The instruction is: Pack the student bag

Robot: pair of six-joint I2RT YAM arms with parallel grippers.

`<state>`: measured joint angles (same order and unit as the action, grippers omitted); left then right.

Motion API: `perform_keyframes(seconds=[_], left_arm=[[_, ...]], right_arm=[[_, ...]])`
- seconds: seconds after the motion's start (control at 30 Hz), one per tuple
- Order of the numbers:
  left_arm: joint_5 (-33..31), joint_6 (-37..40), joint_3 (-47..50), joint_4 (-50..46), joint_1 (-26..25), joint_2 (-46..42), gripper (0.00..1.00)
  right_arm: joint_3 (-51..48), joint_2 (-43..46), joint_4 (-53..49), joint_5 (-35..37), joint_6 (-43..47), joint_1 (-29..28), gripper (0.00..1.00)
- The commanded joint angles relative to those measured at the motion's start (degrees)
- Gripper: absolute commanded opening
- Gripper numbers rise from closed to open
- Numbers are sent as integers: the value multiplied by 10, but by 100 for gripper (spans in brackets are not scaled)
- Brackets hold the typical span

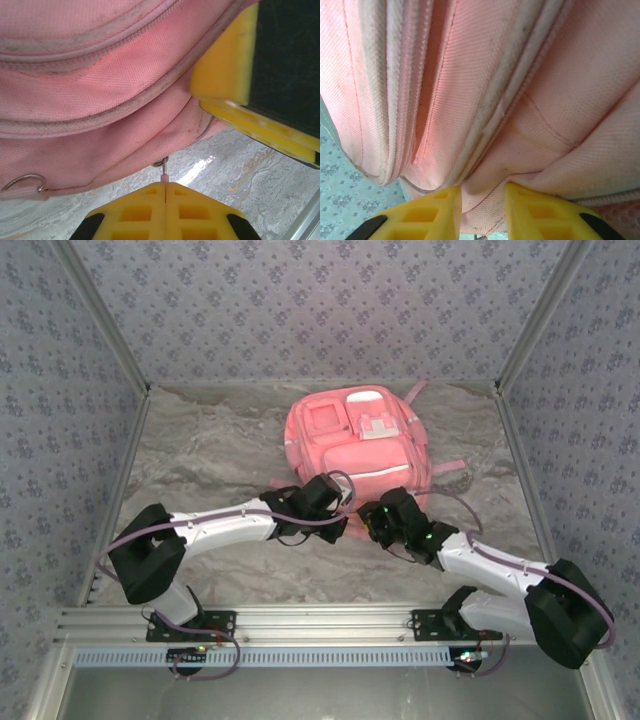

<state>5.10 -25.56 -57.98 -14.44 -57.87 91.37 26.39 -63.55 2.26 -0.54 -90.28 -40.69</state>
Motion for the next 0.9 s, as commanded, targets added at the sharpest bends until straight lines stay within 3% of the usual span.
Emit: perform_keyframes(seconds=[0.0,0.17,0.5,0.57,0.73,0.87], left_arm=[[14,-5,10,20,-5,3,0],[20,-5,17,29,-6,12,0],[24,-1,28,58,0,38,0],[24,-2,29,62,2,43,0],[24,0,28,71,6,61,0],[23,2,23,73,12,78,0]], right_arm=[[0,20,-16,28,-7,-4,30],[13,48,-72,42,-11,-21,50],[5,11,-54,22,-23,-30,57],[5,-11,-38,15,-22,-21,57],[-4,-63,10,-3,-21,12,38],[4,-81,19,-7,-14,19,30]])
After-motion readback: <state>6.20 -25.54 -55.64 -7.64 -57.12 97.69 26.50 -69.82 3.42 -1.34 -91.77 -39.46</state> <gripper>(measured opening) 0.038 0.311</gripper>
